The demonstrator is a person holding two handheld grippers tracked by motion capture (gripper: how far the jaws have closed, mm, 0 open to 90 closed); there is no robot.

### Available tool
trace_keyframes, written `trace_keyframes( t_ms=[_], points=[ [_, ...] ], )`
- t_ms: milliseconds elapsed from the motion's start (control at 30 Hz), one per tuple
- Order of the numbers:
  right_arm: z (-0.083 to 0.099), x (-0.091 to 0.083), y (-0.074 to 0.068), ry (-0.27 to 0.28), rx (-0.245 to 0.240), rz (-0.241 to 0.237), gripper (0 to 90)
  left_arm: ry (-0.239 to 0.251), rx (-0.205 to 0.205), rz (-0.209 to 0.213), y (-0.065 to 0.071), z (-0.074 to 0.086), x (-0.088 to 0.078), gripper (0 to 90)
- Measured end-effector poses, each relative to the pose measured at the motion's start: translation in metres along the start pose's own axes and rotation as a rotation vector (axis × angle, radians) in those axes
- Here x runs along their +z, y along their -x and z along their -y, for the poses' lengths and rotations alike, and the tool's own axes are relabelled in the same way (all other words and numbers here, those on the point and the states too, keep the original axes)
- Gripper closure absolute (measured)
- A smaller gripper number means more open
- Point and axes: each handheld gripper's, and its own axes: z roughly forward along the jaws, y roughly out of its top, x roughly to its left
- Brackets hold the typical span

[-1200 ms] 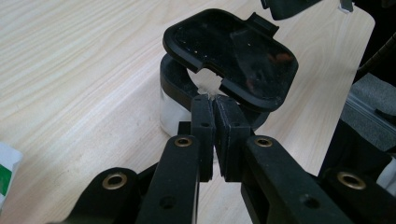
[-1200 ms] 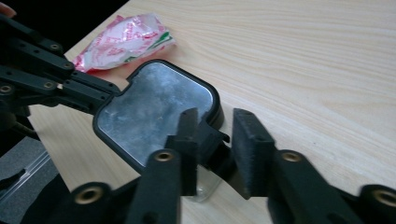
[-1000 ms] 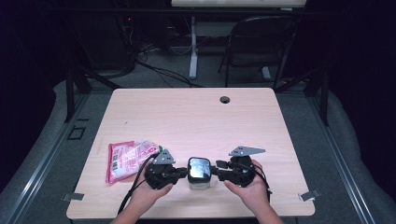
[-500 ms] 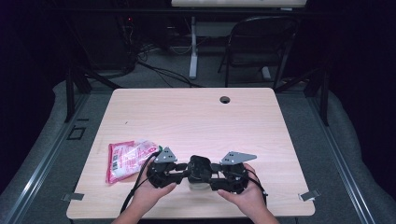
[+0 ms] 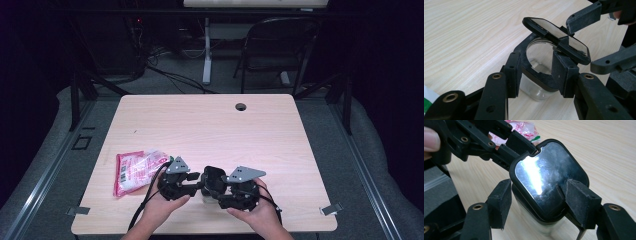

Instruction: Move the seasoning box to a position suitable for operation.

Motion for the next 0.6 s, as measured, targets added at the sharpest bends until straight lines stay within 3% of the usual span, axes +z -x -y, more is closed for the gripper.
trace_keyframes(
  t_ms=[133,300,600],
  points=[
    [-0.0001,0.0017,-0.0043,-0.007,-0.043,0.036,36.9,0.012,-0.001,-0.010,0.0012,-0.0001,-0.0004,59.0],
    [-0.0007,0.0024,-0.0039,-0.008,-0.025,0.043,36.3,0.015,-0.001,0.007,0.0002,0.0001,-0.0004,57.7],
    [-0.0010,0.0003,-0.0029,0.001,-0.012,0.042,36.7,0.006,-0.004,-0.016,-0.0040,0.0044,0.0055,56.3]
  ],
)
